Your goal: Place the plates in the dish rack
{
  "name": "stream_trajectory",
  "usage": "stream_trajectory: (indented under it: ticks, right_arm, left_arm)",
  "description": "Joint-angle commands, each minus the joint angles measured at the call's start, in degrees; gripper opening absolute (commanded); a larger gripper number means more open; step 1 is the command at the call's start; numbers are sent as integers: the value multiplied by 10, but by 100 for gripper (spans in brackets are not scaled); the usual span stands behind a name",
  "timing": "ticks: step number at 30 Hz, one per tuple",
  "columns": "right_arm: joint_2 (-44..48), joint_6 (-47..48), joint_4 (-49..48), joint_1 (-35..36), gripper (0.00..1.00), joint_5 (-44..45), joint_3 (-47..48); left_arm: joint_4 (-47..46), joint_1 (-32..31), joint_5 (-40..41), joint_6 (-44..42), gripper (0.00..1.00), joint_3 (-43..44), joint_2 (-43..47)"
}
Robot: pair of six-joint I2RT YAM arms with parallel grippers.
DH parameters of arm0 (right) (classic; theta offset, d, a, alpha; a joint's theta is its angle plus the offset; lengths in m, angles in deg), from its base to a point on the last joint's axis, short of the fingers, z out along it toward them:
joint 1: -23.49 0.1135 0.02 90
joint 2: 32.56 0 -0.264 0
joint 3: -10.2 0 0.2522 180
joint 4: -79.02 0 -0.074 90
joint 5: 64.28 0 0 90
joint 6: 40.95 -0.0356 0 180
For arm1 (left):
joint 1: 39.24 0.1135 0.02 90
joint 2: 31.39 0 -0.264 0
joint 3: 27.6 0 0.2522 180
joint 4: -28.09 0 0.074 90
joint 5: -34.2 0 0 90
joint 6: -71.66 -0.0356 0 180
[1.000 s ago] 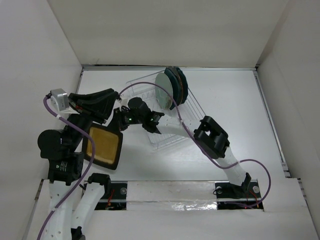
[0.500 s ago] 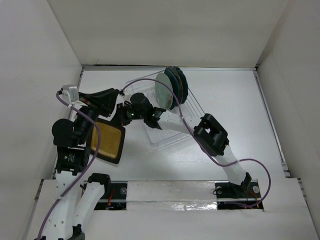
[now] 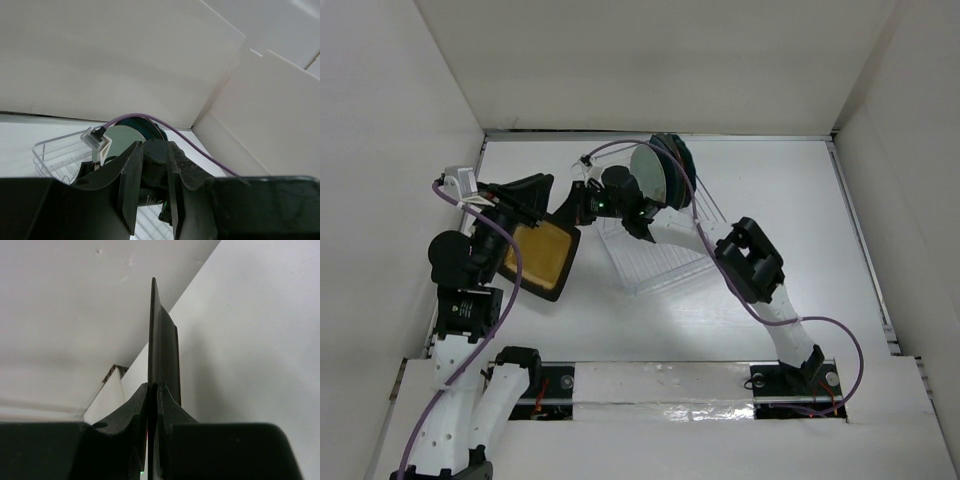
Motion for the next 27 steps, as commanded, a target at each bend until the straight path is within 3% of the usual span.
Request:
stream_trajectory:
  ticks: [1, 16, 27]
  right_arm:
    - [84, -54, -122, -12, 0, -18, 23]
    - [173, -117, -183, -103, 0, -8, -53]
    - [276, -70, -145, -205, 0, 45, -152]
  left_arm:
    - [-37, 5, -10, 11, 23, 3, -3]
    - [-37, 5, -37, 12, 23, 10, -17]
    - [-51, 5, -52, 16, 23, 1, -15]
